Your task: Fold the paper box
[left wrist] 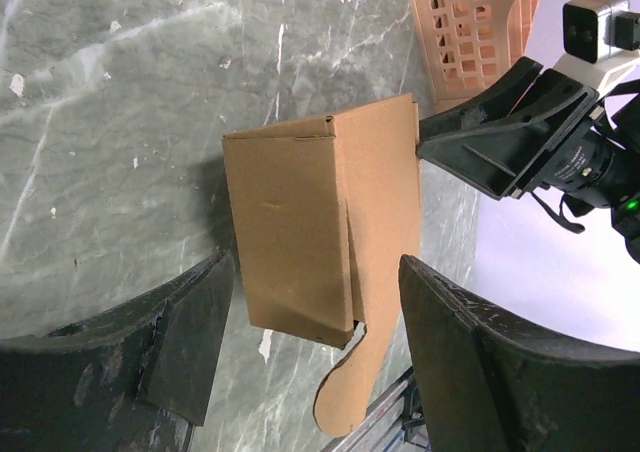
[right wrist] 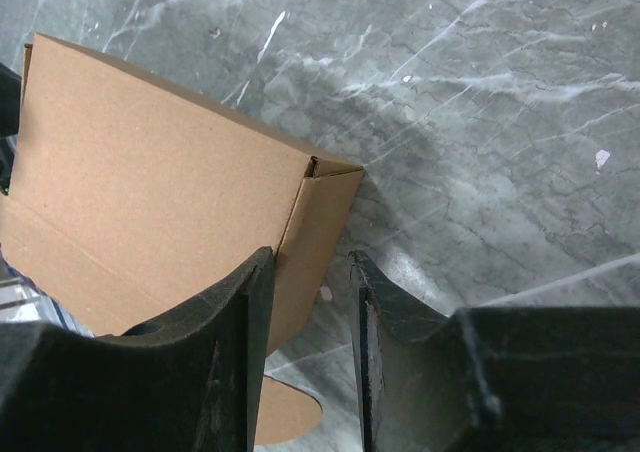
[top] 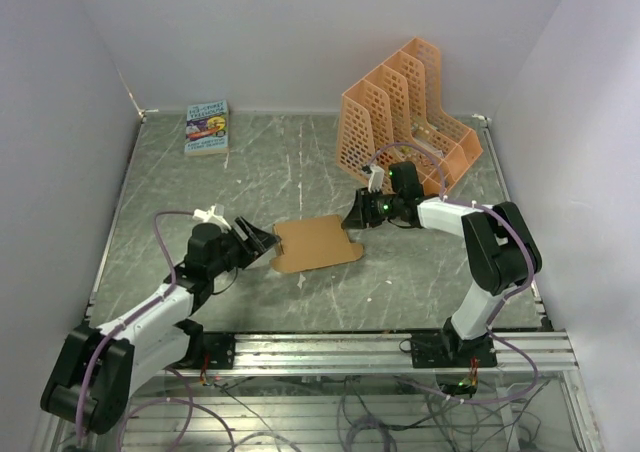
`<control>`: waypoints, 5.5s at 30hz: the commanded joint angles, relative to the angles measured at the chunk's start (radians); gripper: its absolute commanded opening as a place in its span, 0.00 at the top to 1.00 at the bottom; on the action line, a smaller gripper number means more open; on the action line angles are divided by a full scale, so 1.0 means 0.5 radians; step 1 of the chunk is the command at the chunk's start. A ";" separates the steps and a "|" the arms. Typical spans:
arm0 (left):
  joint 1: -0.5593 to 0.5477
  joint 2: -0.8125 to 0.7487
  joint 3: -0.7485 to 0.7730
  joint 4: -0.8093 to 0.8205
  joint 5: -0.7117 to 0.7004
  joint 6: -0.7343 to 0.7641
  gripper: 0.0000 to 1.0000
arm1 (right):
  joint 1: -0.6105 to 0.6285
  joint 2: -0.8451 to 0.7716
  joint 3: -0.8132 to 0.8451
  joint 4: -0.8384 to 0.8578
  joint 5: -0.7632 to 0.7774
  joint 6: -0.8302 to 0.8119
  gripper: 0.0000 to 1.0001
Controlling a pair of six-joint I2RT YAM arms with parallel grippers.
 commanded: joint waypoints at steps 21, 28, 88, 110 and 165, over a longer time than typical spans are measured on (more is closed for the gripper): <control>-0.051 0.474 0.025 0.564 0.086 -0.198 0.21 | -0.033 0.159 0.024 -0.149 0.146 -0.068 0.66; -0.116 0.522 0.042 0.664 0.050 -0.252 0.22 | -0.055 0.162 0.024 -0.174 0.178 -0.076 0.66; -0.268 0.384 0.037 0.750 -0.178 -0.367 0.04 | -0.150 0.259 0.042 -0.221 0.104 -0.020 0.67; -0.546 0.858 0.804 0.402 -0.353 0.081 0.15 | -0.152 0.075 0.030 -0.214 0.222 -0.082 0.61; -0.905 1.810 2.013 -0.205 0.040 0.728 0.40 | -0.775 -0.760 -0.019 -1.225 0.140 -2.083 0.84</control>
